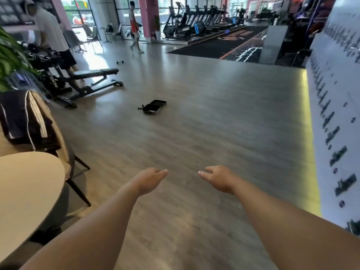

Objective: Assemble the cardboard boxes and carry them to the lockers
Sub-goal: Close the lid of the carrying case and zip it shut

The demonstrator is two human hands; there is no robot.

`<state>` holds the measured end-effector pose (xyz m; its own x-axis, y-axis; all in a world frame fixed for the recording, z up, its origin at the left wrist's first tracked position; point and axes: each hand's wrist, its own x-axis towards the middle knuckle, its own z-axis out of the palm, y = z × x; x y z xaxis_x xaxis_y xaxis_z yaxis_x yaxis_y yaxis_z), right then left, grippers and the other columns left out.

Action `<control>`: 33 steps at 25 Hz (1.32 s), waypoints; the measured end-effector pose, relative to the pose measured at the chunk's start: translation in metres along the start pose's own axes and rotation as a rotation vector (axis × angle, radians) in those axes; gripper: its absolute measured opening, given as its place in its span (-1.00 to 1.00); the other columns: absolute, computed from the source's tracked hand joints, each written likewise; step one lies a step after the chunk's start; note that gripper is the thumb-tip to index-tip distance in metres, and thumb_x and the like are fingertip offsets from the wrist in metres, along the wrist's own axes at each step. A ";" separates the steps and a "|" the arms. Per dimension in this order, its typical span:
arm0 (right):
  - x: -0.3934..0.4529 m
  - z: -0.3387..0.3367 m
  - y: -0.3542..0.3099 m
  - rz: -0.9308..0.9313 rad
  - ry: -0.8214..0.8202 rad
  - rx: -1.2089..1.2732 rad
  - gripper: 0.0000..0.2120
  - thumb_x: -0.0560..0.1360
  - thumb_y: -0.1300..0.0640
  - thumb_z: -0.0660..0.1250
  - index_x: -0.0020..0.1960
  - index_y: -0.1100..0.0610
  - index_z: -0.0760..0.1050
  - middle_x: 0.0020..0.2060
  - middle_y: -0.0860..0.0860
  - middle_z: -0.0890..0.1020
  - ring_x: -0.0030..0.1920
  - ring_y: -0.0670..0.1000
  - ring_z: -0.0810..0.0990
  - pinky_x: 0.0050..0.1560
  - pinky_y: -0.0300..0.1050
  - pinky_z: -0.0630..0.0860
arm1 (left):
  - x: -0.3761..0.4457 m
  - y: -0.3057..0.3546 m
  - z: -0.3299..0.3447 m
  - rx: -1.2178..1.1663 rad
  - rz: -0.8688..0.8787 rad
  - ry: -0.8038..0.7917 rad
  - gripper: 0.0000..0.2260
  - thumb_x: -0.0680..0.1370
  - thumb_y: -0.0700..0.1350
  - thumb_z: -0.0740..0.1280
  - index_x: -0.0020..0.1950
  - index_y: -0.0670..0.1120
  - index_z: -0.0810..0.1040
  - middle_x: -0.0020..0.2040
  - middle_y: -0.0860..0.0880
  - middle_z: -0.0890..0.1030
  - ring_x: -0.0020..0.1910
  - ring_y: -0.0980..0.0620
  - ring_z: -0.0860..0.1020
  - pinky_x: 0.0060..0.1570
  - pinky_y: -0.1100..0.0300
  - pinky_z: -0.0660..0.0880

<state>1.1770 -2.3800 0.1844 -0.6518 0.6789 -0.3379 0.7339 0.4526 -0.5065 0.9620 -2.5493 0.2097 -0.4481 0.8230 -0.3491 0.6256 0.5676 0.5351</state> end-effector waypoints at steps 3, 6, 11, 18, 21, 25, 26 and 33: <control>0.098 -0.024 -0.002 -0.014 -0.011 -0.006 -0.29 0.56 -0.37 0.18 0.45 0.13 0.47 0.44 0.07 0.50 0.44 0.10 0.45 0.33 -0.11 0.37 | 0.091 0.004 -0.031 -0.017 -0.015 0.036 -0.48 0.64 0.24 0.14 0.42 -0.09 0.52 0.41 -0.10 0.51 0.42 -0.08 0.43 0.37 0.10 0.34; 0.199 -0.054 -0.017 -0.017 -0.029 -0.033 -0.23 0.51 -0.44 0.16 0.48 0.10 0.45 0.46 0.04 0.48 0.46 0.09 0.44 0.41 -0.07 0.36 | 0.196 0.001 -0.068 -0.033 -0.035 0.056 -0.48 0.65 0.23 0.14 0.42 -0.10 0.52 0.40 -0.11 0.52 0.41 -0.09 0.44 0.34 0.11 0.35; 0.342 -0.115 -0.034 -0.016 -0.033 -0.055 -0.23 0.51 -0.44 0.14 0.49 0.09 0.44 0.46 0.04 0.48 0.46 0.10 0.43 0.42 -0.05 0.36 | 0.340 0.002 -0.137 -0.048 -0.084 0.044 -0.47 0.64 0.24 0.14 0.43 -0.08 0.51 0.41 -0.10 0.51 0.42 -0.10 0.43 0.39 0.08 0.34; 0.567 -0.186 -0.050 0.003 -0.056 0.001 -0.48 0.53 -0.41 0.16 0.09 0.00 0.58 0.16 0.03 0.60 0.38 0.15 0.50 0.17 -0.08 0.38 | 0.539 0.006 -0.225 -0.092 -0.129 0.054 -0.47 0.63 0.25 0.15 0.46 -0.05 0.47 0.43 -0.07 0.49 0.44 -0.08 0.40 0.37 0.08 0.31; 0.675 -0.210 -0.065 -0.057 -0.065 -0.013 -0.20 0.39 -0.52 0.08 0.22 0.10 0.58 0.23 0.07 0.63 0.28 0.13 0.56 0.15 -0.08 0.42 | 0.631 0.003 -0.260 -0.099 -0.163 0.071 -0.47 0.63 0.26 0.15 0.45 -0.05 0.48 0.44 -0.07 0.48 0.44 -0.08 0.40 0.35 0.10 0.32; 0.809 -0.255 -0.110 -0.100 -0.144 -0.075 -0.26 0.41 -0.50 0.09 0.19 0.06 0.60 0.20 0.02 0.64 0.25 0.10 0.57 0.28 0.00 0.48 | 0.735 0.001 -0.320 -0.127 -0.227 0.099 -0.46 0.63 0.26 0.14 0.45 -0.05 0.48 0.44 -0.06 0.48 0.43 -0.07 0.41 0.37 0.09 0.32; 0.837 -0.264 -0.122 -0.122 -0.139 -0.071 -0.25 0.43 -0.48 0.11 0.29 0.07 0.58 0.28 0.02 0.62 0.32 0.10 0.54 0.34 -0.01 0.45 | 0.755 0.001 -0.336 -0.136 -0.231 0.115 -0.47 0.63 0.26 0.14 0.45 -0.05 0.47 0.44 -0.06 0.48 0.44 -0.07 0.40 0.37 0.10 0.32; 1.051 -0.294 -0.231 -0.207 -0.157 -0.055 -0.28 0.55 -0.39 0.17 0.50 0.08 0.42 0.46 -0.01 0.48 0.47 0.05 0.42 0.42 -0.09 0.34 | 0.915 -0.065 -0.457 -0.167 -0.293 0.176 -0.49 0.64 0.25 0.14 0.45 -0.03 0.48 0.45 -0.05 0.46 0.44 -0.06 0.38 0.36 0.11 0.30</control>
<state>0.3785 -1.6014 0.1792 -0.8078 0.4721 -0.3529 0.5882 0.6064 -0.5351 0.2198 -1.8434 0.2067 -0.7042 0.6021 -0.3764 0.3484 0.7549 0.5556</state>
